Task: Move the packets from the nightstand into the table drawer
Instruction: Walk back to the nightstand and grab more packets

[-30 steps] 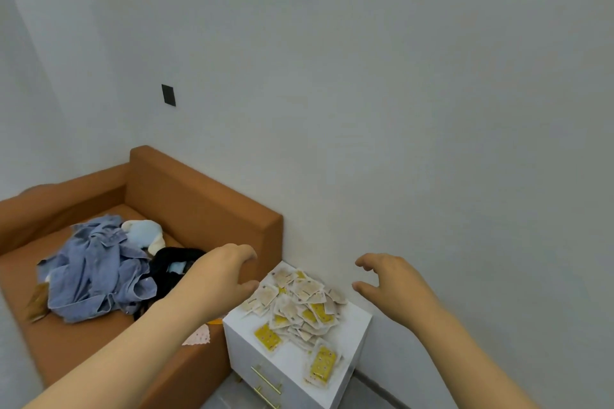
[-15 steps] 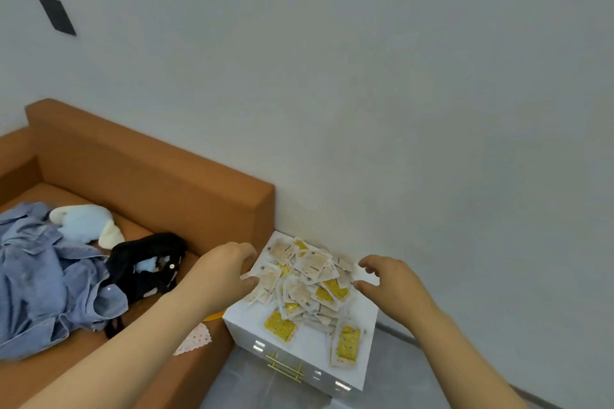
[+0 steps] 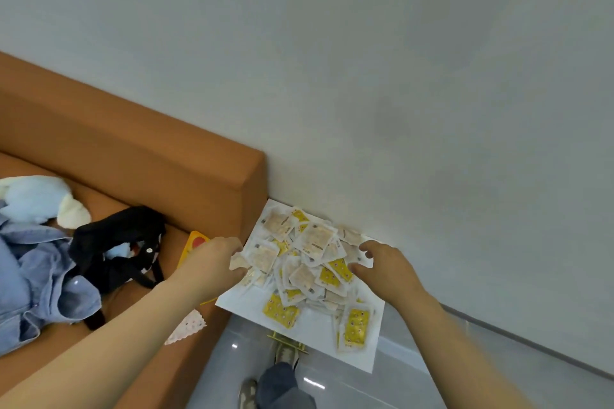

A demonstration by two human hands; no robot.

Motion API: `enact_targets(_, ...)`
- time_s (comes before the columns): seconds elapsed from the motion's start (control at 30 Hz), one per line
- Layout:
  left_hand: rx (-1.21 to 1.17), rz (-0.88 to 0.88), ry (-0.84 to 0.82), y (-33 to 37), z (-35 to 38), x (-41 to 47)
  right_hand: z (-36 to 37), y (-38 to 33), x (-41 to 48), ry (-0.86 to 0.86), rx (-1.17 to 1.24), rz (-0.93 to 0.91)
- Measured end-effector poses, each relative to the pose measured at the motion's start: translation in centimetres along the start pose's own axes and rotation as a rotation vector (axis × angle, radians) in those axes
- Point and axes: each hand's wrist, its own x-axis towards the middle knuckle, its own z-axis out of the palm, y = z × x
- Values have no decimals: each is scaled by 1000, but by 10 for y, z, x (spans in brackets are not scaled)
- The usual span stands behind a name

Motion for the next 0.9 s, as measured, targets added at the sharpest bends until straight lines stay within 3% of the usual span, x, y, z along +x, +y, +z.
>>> enact_targets(0.47,-43,-221,-193,-61,106,136,93,26,181,-167,43,175)
enact_targets(0.9,68,-251,-247,-123,187,202,167,29,266,-181,-76,211)
